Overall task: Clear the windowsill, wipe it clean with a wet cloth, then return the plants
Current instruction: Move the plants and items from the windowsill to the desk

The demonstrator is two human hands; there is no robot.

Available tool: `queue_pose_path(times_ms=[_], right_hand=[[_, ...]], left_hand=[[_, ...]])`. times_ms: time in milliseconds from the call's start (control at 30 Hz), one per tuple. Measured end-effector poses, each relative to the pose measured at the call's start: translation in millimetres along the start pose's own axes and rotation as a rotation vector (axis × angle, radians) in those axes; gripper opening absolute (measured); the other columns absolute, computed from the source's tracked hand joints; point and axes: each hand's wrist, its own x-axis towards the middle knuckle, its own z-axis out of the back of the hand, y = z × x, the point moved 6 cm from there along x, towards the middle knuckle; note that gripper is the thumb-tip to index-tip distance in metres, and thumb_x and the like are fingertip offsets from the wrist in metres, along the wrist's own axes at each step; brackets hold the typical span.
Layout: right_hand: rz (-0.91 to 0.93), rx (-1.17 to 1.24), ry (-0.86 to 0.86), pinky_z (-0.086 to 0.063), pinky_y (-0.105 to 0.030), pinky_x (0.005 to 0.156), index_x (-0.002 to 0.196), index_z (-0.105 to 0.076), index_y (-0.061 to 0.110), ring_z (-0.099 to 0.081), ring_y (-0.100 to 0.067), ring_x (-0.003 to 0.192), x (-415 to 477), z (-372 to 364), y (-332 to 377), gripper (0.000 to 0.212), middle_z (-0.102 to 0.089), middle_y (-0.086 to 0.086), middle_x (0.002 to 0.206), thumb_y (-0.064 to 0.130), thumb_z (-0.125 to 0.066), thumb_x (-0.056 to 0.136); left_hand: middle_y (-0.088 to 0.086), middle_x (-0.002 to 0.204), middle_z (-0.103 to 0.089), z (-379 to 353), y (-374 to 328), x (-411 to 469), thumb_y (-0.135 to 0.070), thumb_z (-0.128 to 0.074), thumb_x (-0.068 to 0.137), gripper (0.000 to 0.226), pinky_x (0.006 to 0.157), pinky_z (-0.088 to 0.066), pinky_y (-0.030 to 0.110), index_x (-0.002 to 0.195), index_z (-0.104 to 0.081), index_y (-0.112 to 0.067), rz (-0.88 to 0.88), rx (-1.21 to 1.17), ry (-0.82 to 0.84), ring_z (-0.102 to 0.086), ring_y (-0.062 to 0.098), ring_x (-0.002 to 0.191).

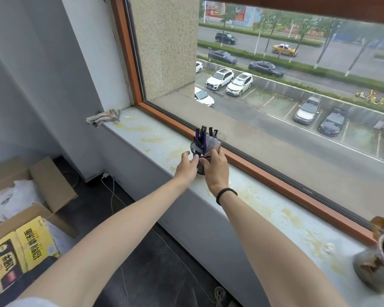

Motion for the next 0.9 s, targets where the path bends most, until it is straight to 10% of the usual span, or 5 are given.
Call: queue_pose_path(times_ms=[400, 633, 900], right_hand=[[0.204, 0.096, 0.35, -0.043, -0.028, 0.074, 0.091, -0.058, 0.008, -0.05, -0.019, 0.091, -89, -116, 109, 0.009, -0.051, -0.001, 0.101, 0.016, -0.061, 0.088], [0.372, 0.164, 0.667, -0.048, -0.03, 0.073, 0.087, -0.055, 0.013, -0.051, -0.021, 0.089, -207, -213, 193, 0.004, -0.049, 0.001, 0.098, 0.013, -0.058, 0.086], [0.617, 0.111, 1.085, -0.048, -0.041, 0.078, 0.117, -0.04, 0.009, -0.058, -0.035, 0.099, -376, -277, 280, 0.03, -0.055, -0.013, 0.118, 0.015, -0.052, 0.09]], left_hand=[[0.01, 0.077, -0.061, 166, 69, -59, -0.016, -0.037, 0.096, 0.022, 0.036, -0.044, 0.02, 0.113, -0.046, -0.005, 0.168, -0.075, -0.363, -0.058, 0.021, 0.052], [0.02, 0.076, -0.069, 287, 178, -140, -0.024, -0.038, 0.093, 0.028, 0.061, -0.055, 0.034, 0.113, -0.049, -0.007, 0.404, -0.188, -0.464, -0.068, 0.03, 0.059], [0.027, 0.093, -0.066, 412, 328, -287, -0.016, -0.037, 0.098, 0.026, 0.036, -0.05, 0.026, 0.118, -0.05, -0.005, 0.654, -0.275, -0.721, -0.067, 0.026, 0.051]])
